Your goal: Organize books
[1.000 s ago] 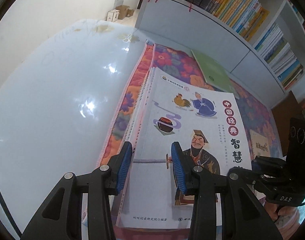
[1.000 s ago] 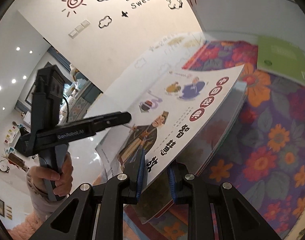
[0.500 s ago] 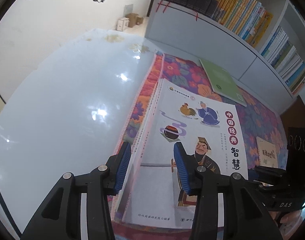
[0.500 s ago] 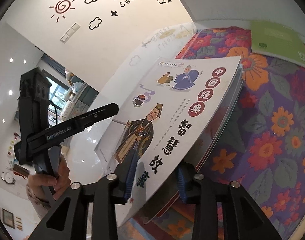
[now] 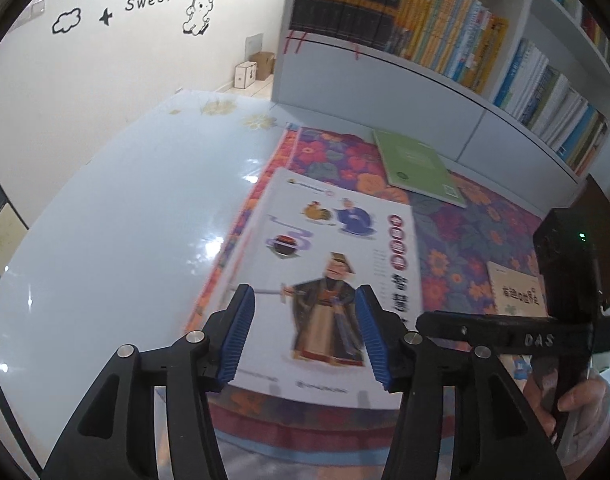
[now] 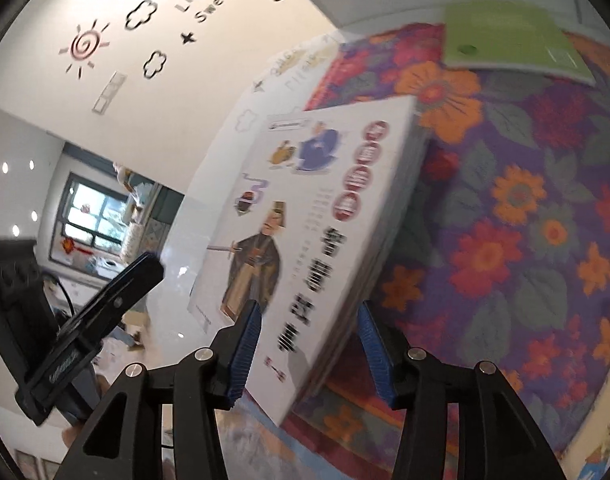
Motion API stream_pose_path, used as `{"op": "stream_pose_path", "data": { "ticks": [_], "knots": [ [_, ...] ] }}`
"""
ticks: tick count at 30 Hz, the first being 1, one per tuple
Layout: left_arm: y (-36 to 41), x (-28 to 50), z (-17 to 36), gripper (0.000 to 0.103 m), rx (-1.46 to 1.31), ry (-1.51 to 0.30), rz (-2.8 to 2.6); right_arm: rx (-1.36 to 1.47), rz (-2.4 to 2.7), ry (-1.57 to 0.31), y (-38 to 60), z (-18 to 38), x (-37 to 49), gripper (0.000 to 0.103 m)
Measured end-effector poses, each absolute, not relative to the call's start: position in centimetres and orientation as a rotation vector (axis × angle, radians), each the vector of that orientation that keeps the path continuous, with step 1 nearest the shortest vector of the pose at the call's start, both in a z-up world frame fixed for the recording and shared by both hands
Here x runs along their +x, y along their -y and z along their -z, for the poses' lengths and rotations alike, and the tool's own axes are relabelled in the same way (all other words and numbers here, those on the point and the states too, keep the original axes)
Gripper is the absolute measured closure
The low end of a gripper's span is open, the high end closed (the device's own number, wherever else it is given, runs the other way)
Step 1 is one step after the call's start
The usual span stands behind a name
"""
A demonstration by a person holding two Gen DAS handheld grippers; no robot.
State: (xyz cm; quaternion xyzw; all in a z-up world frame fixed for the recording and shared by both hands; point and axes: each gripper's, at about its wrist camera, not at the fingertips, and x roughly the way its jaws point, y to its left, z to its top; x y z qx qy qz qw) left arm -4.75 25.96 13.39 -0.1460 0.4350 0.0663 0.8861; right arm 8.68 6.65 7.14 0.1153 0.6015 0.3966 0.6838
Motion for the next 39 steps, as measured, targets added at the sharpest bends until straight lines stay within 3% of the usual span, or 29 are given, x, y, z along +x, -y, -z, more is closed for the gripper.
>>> {"op": "stream_pose_path", "data": {
  "ticks": [17, 20, 23, 25, 32, 39],
  "knots": [
    [-12.2, -8.1, -17.7, 0.052, -0.185, -0.886, 0.047, 0.324, -0.839, -1.206, 10.3, -13.0, 2.5, 0.054],
    [-9.2, -8.6, -18.0, 0.042, -0.166, -0.873, 0.085, 0.350, -0.812, -1.144, 14.6, -14.5, 0.0, 0.048],
    [-6.1, -8.3, -17.9, 0.041, -0.150, -0.873, 0.152, 0.363, -0.767, -1.083, 18.6, -15.8, -2.1, 0.038],
    [-4.3, -7.7, -17.4, 0.041, -0.138, -0.884, 0.189, 0.357, -0.705, -1.036, 21.2, -16.3, -3.0, 0.029],
    [1.9, -3.9, -12.7, 0.041, -0.108, -0.999, 0.323, 0.365, -0.538, -1.036, 28.9, -14.1, -3.5, 0.029],
    [0.2, 0.3, -6.8, 0.041, -0.244, -1.132, 0.334, 0.347, -0.562, -1.155, 28.7, -9.7, 0.5, 0.031]
  ]
}}
